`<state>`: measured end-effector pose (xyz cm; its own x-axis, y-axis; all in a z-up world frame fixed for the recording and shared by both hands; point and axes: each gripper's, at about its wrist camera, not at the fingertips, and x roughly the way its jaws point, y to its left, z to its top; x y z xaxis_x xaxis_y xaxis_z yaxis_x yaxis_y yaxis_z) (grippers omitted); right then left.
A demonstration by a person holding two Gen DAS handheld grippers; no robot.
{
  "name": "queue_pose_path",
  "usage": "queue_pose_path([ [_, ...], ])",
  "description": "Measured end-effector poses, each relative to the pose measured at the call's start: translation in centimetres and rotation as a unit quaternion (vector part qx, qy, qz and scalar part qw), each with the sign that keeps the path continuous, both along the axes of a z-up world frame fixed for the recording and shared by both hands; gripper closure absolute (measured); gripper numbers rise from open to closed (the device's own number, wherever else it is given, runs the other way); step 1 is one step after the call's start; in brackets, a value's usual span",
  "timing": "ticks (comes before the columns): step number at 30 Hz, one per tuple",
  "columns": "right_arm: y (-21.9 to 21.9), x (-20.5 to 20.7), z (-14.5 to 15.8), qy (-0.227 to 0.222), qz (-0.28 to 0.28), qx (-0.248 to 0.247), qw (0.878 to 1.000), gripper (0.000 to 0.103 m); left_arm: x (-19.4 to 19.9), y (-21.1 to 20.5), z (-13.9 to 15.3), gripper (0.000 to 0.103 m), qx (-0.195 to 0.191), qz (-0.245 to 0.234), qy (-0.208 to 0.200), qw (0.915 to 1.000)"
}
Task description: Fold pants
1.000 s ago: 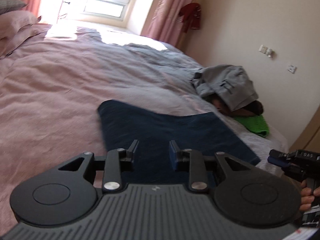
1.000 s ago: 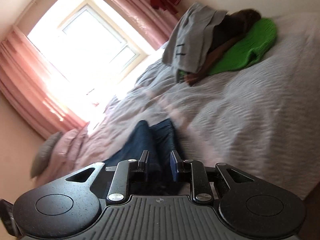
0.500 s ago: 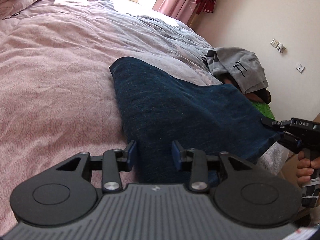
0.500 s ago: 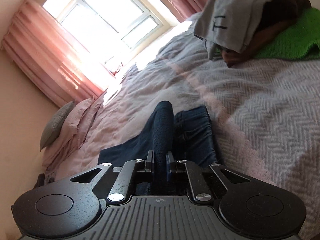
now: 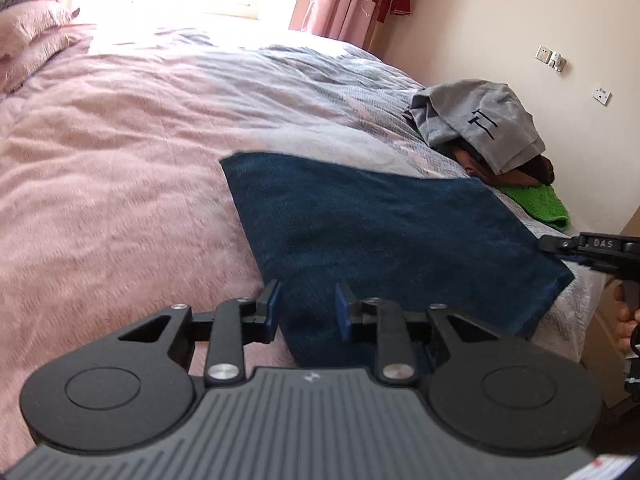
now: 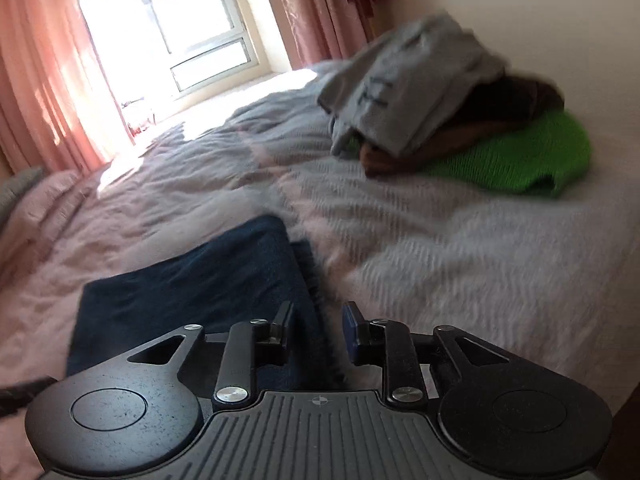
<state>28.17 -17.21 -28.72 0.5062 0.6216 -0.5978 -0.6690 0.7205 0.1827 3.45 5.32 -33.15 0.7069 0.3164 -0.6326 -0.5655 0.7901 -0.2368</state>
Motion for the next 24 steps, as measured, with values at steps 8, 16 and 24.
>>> queue_pose_path([
  [8, 9.0, -1.1, -0.7, -0.089, 0.149, 0.003, 0.985, 0.080, 6.1, 4.2, 1.1, 0.082, 0.037, -0.001, 0.003, 0.9993],
  [16, 9.0, 4.6, -6.8, -0.041, 0.085, -0.005, 0.995, 0.083, 12.4, 7.0, -3.0, 0.082, 0.062, -0.008, 0.044, 0.9971],
  [24, 2.5, 5.6, -2.6, -0.006, -0.007, 0.011, 1.000, 0.075, 10.3, 6.1, -0.7, 0.083, 0.035, -0.014, 0.040, 0.9985],
])
